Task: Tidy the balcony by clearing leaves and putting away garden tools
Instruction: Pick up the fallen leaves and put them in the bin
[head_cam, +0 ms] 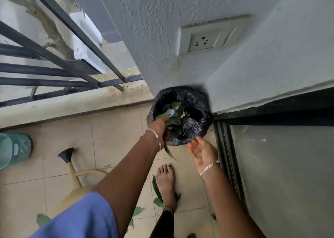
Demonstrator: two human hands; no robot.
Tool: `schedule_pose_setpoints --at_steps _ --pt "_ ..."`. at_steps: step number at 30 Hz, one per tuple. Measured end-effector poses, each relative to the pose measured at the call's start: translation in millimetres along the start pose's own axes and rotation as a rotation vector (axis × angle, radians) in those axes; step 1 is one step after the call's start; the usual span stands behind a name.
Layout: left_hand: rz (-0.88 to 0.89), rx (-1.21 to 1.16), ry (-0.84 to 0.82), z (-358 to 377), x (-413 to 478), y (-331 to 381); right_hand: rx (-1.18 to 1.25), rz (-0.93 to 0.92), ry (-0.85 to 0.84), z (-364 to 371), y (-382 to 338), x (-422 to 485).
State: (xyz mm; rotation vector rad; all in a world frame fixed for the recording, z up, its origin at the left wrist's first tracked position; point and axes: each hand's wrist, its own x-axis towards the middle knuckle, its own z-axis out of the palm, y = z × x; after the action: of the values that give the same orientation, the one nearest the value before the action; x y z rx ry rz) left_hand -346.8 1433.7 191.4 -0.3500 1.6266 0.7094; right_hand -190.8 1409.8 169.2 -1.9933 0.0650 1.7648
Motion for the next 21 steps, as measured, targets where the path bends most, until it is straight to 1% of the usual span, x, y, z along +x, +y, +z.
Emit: schedule_pose_setpoints --at_steps 3,5,8,10,12,15,18,21 --pt "-0.072 -0.134 -0.114 17 4 17 0.005 0.067 0.059 -41 23 -14" --pt "-0.098 -0.229 -0.114 23 3 23 0.029 0.118 0.078 -62 37 -22" --pt "-0.063 -0.234 -0.087 25 -4 18 0.047 0.159 0.093 -81 51 -33" --pt "-0.039 -0.179 -0.052 23 -10 6 0.058 0.161 0.092 -86 55 -37" --pt "-0.01 -0.098 0.021 15 -14 -12 0.059 0.151 0.096 -87 56 -40" --pt "0.018 -0.019 0.073 -6 -16 -47 0.046 0.106 0.086 -82 54 -44" --pt "0.033 0.002 0.149 -30 -26 -80 0.02 0.044 0.077 -75 51 -55" --pt "0.048 -0.035 0.194 -52 -42 -112 -0.003 -0.026 0.058 -74 52 -73"
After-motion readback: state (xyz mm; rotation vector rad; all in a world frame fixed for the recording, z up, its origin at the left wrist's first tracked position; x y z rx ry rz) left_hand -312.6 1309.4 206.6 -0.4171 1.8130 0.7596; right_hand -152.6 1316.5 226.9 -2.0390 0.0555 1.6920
